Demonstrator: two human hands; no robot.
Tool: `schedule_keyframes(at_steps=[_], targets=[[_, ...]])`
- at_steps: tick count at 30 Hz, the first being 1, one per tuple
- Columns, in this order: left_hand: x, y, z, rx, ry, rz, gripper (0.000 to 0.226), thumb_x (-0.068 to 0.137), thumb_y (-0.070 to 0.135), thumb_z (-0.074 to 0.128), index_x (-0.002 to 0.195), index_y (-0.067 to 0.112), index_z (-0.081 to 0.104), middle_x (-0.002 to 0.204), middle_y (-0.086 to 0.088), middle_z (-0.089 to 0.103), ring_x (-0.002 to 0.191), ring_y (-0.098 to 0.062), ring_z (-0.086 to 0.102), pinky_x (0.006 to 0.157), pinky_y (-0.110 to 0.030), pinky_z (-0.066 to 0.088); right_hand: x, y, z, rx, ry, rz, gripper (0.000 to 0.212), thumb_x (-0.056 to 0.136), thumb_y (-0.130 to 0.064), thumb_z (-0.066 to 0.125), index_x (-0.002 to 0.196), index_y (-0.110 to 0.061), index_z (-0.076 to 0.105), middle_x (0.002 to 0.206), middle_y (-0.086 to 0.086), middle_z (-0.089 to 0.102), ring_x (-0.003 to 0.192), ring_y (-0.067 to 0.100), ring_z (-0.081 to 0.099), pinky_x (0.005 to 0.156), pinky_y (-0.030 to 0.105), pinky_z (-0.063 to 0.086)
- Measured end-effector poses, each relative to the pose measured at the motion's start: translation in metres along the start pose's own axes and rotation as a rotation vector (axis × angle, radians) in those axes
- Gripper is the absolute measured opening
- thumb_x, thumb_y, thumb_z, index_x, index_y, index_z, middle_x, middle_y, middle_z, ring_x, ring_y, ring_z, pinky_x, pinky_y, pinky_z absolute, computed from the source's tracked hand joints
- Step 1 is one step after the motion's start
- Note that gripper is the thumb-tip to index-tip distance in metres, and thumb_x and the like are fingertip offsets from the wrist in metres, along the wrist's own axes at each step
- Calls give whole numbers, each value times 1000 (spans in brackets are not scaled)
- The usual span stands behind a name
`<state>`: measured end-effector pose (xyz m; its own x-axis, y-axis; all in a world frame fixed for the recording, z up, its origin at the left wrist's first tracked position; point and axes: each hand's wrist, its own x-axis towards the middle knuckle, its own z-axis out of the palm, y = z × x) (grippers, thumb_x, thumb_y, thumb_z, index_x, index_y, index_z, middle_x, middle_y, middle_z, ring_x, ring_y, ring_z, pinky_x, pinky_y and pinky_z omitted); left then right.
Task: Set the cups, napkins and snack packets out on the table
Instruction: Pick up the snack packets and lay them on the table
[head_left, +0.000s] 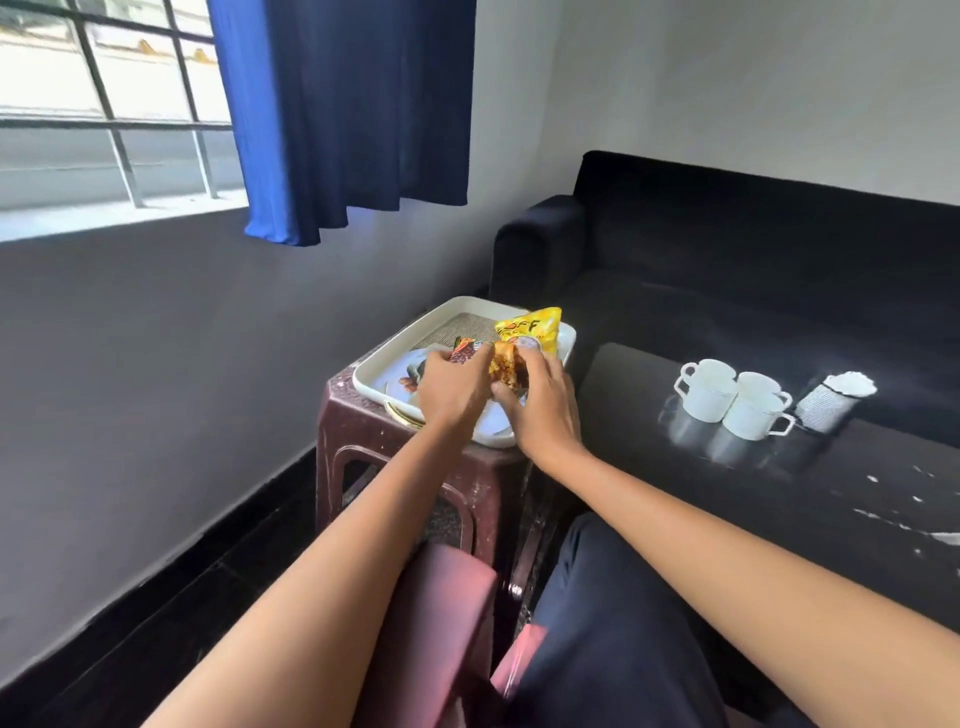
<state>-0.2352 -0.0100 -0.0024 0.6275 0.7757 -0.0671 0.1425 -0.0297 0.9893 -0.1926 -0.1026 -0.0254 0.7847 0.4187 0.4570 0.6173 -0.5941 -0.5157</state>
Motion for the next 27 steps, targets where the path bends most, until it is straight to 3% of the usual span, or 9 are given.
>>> schedule_keyframes(at_steps=[6,11,13,15,17,20,23,24,27], targets=[[-23,28,11,-326,-120,-75,47,80,35,71,119,9,60,118,-15,65,99,-25,64,82,-39,52,-22,-3,-55,45,142,-94,48,87,-26,62,131,-18,47,134,2,44,120,22,43,101,36,38],[-55,48,23,-477,-287,-102,43,81,16,74,121,8,59,101,-11,67,70,-14,64,47,-23,52,-51,12,-105,67,189,-128,44,87,-24,61,129,-18,49,132,1,46,121,18,45,102,27,35],[-74,54,34,-490,-362,-120,44,81,13,74,121,9,58,105,-11,68,74,-14,65,51,-25,56,-64,21,-130,72,253,-85,37,86,-24,60,122,-18,52,124,-1,50,116,18,49,100,37,41],[-90,54,47,-455,-436,-145,44,79,15,76,119,14,60,110,-10,68,88,-18,67,68,-32,58,-75,32,-157,100,336,-3,31,86,-25,59,117,-21,55,113,-7,49,110,17,52,95,44,44],[-101,50,53,-390,-538,-144,38,78,17,77,114,19,63,105,-5,69,88,-17,67,67,-31,56,-80,43,-178,118,354,111,32,86,-28,59,117,-23,54,112,-11,47,111,17,51,97,46,42],[-119,49,65,-258,-741,-100,26,79,23,76,103,26,66,91,3,71,75,-9,66,57,-24,51,-92,65,-218,297,158,339,41,85,-37,61,122,-22,50,125,-3,52,117,16,50,101,38,39],[-138,44,78,-179,-874,-70,26,77,23,77,100,26,67,82,4,72,69,-9,68,54,-24,53,-116,79,-240,602,-117,498,62,75,-49,67,128,-22,50,127,-4,58,113,7,55,91,22,40],[-147,40,84,-155,-912,-65,28,76,22,78,101,24,67,79,4,72,67,-10,68,55,-25,55,-126,84,-242,670,-158,520,69,66,-53,70,126,-23,52,124,-5,61,111,5,58,91,21,43],[-172,30,100,-125,-946,-51,31,77,18,78,105,17,65,76,1,72,61,-11,69,51,-25,55,-148,97,-238,773,-183,582,81,52,-53,78,124,-25,53,116,-1,68,109,13,63,102,36,45]])
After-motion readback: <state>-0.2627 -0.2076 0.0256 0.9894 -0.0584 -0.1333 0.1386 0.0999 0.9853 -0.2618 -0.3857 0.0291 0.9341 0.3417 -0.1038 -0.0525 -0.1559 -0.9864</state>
